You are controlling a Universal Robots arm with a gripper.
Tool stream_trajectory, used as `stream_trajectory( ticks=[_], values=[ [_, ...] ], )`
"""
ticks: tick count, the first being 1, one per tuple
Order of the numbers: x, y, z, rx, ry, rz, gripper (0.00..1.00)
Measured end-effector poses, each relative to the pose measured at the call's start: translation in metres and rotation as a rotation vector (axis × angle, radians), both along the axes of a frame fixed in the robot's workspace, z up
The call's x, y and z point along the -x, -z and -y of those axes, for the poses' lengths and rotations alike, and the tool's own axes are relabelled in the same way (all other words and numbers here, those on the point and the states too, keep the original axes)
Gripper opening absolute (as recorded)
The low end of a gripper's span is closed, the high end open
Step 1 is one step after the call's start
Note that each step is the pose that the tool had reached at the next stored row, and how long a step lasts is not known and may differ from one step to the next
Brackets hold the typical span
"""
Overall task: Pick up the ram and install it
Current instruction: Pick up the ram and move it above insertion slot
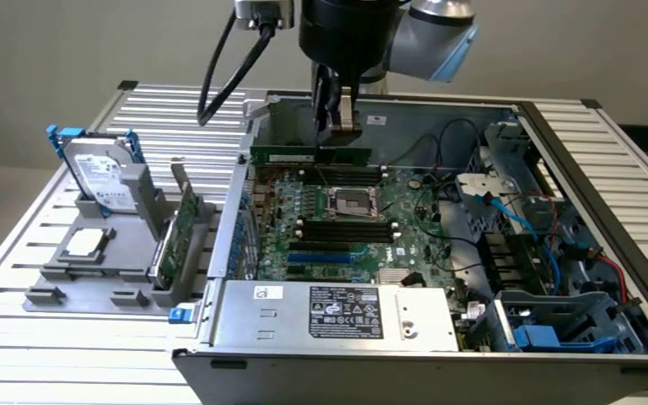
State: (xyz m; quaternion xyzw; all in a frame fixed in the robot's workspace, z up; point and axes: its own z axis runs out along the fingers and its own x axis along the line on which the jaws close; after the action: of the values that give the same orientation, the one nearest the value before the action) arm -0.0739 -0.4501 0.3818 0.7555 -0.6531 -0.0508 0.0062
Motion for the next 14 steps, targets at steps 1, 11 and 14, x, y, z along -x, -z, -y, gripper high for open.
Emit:
stream_trajectory(
  ticks=[1, 11, 14],
  values=[
    [-0.004, 0.0005, -0.0014, -0.0001, 0.000, 0.0000, 0.14],
    [-0.049, 0.0049, -0.0096, -0.0108, 0.000, 0.0000, 0.14],
    [-0.058, 0.0071, -0.0110, -0.0159, 0.000, 0.0008, 0.14]
  ],
)
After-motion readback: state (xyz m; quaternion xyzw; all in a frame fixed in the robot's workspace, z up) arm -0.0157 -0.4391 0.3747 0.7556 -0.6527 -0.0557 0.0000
